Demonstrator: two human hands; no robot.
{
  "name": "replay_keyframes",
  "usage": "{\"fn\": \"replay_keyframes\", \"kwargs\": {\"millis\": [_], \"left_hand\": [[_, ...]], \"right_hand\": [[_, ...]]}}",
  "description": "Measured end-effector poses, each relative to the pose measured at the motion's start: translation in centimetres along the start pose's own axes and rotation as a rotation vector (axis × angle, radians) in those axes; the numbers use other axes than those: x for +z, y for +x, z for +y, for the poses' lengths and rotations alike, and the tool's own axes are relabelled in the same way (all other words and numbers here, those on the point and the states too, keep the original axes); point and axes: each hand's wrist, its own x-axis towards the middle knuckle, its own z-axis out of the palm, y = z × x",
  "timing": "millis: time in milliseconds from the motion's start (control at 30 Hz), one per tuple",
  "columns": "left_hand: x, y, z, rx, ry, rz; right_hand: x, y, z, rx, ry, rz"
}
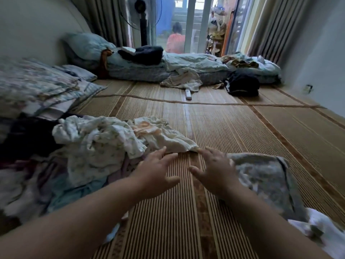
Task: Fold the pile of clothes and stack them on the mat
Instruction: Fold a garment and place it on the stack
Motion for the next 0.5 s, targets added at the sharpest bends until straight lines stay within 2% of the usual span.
{"fn": "replay_keyframes", "kwargs": {"millis": [67, 133, 333, 433, 500], "left_hand": [[-0.7, -2.8, -3.0, -0.069, -0.041, 0.085], [-0.9, -5.6, -6.6, -0.148, 0.033, 0.126], [-2.6, -7.9, -15.6, -0.405, 0.321, 0.017], [-2.9, -7.1, -18.1, -0.449, 0.268, -0.021], [-3.1, -6.9, -19.5, -0.431, 0.141, 0.039]], "right_hand": [[2.0, 0.3, -3.7, -0.084, 0.073, -0.040], [3.8, 1.1, -7.3, -0.102, 0.100, -0.108], [8.4, 6.3, -14.4, -0.030, 0.370, -0.172], [10.2, 8.6, -14.9, 0.063, 0.264, -0.175], [10.2, 9.3, -15.3, 0.106, 0.200, -0.157]]}}
